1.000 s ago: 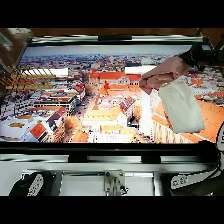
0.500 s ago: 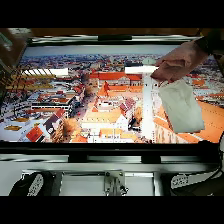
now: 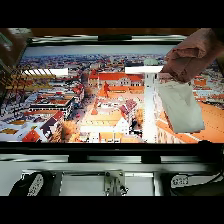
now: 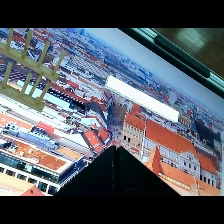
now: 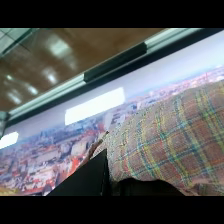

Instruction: Fold the shirts.

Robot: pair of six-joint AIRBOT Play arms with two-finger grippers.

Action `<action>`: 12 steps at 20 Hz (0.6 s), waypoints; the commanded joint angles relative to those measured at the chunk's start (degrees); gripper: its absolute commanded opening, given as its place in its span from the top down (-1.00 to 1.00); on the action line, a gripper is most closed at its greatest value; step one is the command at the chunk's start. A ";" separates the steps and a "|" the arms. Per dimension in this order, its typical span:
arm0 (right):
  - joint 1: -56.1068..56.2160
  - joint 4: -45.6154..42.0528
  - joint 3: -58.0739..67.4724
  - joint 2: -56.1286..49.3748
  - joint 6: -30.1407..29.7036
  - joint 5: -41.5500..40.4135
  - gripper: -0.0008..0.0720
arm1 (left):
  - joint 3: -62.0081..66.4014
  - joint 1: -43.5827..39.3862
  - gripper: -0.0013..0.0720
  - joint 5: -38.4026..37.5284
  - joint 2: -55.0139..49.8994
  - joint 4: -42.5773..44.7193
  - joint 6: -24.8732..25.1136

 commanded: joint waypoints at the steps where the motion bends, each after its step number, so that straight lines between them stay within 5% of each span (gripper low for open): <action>1: -0.61 -0.37 0.20 1.16 -0.44 0.24 0.85 | -0.02 0.00 0.89 0.00 0.07 0.00 0.00; 12: -0.55 -30.16 -1.25 1.27 -1.75 -39.82 0.85 | -0.02 0.00 0.89 0.00 0.31 0.00 0.00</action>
